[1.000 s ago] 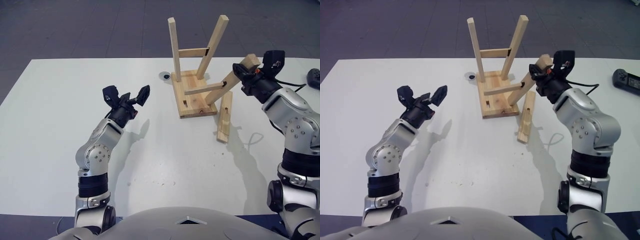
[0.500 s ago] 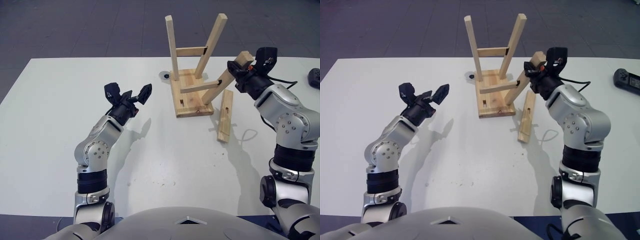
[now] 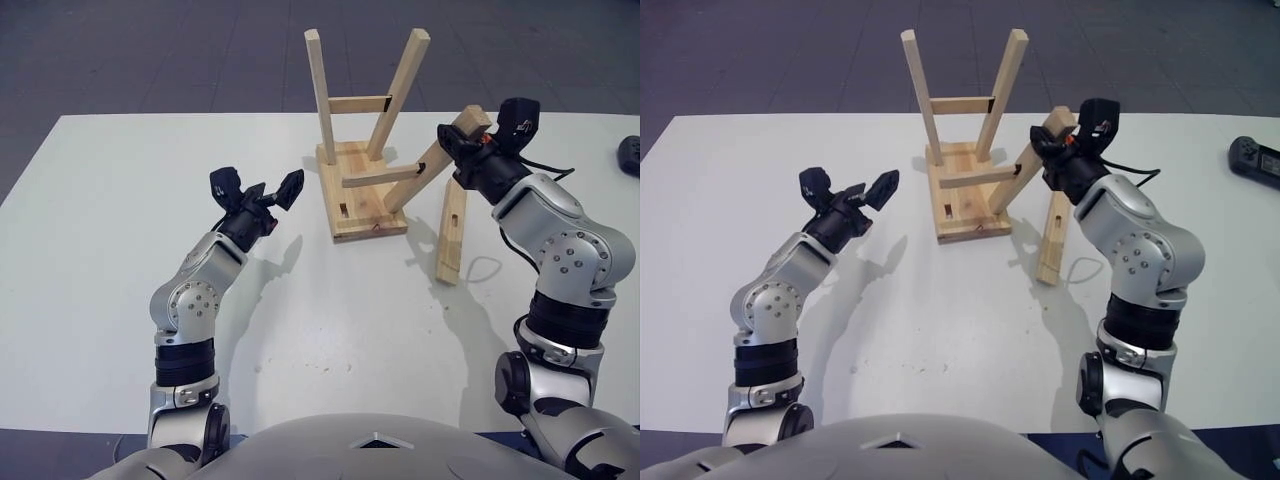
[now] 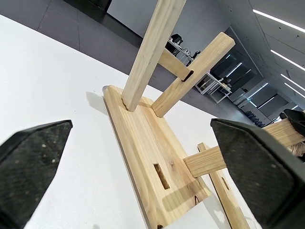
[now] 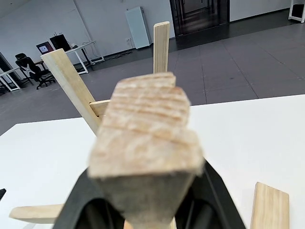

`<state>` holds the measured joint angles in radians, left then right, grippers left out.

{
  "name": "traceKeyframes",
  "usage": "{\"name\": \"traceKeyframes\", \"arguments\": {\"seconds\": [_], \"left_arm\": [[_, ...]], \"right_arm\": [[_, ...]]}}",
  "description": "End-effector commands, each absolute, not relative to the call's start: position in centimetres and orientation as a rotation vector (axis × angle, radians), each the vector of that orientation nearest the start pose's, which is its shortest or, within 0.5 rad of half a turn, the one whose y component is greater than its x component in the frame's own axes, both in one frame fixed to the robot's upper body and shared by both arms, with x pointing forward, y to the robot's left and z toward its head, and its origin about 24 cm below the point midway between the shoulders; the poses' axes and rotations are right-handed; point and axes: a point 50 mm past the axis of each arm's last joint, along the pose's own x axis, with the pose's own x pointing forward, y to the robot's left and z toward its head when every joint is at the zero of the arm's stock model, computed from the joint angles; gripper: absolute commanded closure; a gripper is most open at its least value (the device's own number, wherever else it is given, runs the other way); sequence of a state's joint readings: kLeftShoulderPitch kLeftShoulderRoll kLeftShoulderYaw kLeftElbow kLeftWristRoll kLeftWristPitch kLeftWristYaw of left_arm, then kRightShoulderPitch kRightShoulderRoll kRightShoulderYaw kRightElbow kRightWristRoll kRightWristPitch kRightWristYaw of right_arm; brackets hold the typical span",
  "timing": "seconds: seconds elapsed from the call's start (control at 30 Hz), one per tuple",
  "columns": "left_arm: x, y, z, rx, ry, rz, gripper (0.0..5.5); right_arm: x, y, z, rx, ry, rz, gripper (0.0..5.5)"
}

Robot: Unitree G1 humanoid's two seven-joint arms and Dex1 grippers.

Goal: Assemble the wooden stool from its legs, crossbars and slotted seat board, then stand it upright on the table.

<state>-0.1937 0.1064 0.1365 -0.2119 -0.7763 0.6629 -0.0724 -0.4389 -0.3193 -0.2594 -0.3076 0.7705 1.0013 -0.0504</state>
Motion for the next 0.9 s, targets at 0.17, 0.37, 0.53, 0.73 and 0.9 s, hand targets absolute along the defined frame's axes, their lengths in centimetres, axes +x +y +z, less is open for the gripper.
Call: {"name": "traceKeyframes", "arguments": {"seconds": [0.17, 0.37, 0.53, 0.73, 0.9], "left_arm": [[28.0, 14.5, 9.7, -0.563, 0.212, -0.371, 0.10], [27.8, 14.5, 9.5, -0.566, 0.223, -0.382, 0.10], [27.8, 14.6, 9.2, -0.568, 0.229, -0.379, 0.10], [27.1, 14.6, 10.4, -0.507, 0.184, -0.515, 0.10], [26.1, 13.4, 11.0, -0.268, 0.172, -0.795, 0.10]], "right_arm": [[28.1, -17.1, 13.1, 0.483, 0.397, 0.395, 3.18], [28.8, -18.1, 17.1, 0.596, 0.194, 0.459, 2.17], [29.0, -17.8, 18.9, 0.618, 0.113, 0.488, 1.46], [29.1, -18.7, 19.6, 0.620, 0.015, 0.427, 0.56], [28.8, -19.0, 18.8, 0.624, 0.021, 0.396, 0.12]]}}
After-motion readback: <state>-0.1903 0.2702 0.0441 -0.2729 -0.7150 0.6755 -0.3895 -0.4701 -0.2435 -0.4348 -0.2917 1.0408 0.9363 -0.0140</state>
